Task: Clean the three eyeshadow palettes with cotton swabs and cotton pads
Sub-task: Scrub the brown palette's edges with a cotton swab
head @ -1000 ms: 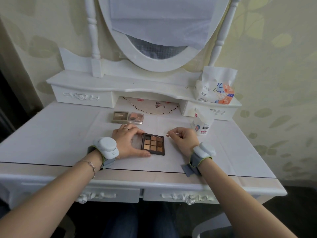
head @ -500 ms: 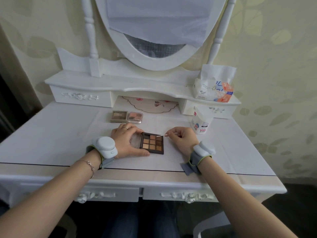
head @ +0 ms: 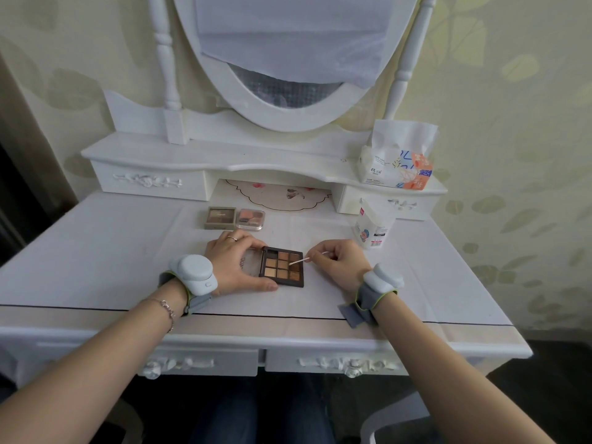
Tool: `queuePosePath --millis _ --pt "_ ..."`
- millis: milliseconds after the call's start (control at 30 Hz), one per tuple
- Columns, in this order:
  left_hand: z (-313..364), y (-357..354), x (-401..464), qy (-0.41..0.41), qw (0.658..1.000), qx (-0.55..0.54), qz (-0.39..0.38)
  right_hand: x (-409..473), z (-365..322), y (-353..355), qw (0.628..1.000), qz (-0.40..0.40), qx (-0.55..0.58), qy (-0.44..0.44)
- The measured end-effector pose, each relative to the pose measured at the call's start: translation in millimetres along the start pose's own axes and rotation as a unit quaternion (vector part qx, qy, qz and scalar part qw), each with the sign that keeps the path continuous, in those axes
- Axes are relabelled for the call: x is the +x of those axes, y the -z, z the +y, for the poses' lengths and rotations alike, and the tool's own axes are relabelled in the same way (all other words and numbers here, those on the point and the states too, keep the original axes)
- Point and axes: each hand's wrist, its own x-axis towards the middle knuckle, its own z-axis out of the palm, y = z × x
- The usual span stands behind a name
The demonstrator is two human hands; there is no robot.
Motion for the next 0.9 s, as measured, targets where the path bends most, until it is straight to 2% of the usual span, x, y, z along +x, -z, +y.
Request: queuePosePath --millis 200,367,567,767,900 --pt "0.9 0.4 -1.0 0.002 1.000 0.000 0.003 -0.1 1.3 -0.6 1.000 0.007 0.027 -0.008" --pt "1.2 0.5 -1.2 0.000 1.000 0.006 0.001 -4.0 0.3 0.9 1.000 -0.027 0.014 -0.002" --pt "0.7 0.5 -0.8 0.004 1.000 0.008 0.003 -4.4 0.9 -0.8 0.999 0.020 0.030 -0.007" --pt "1.0 0.9 -0.9 0.005 1.000 0.013 -0.002 -7.0 0.2 1.9 1.000 -0.024 0.018 -0.001" --pt "2.0 1.0 -1.3 0.005 1.000 0.008 -0.003 -5.4 1.1 0.9 0.999 0.029 0.029 0.001"
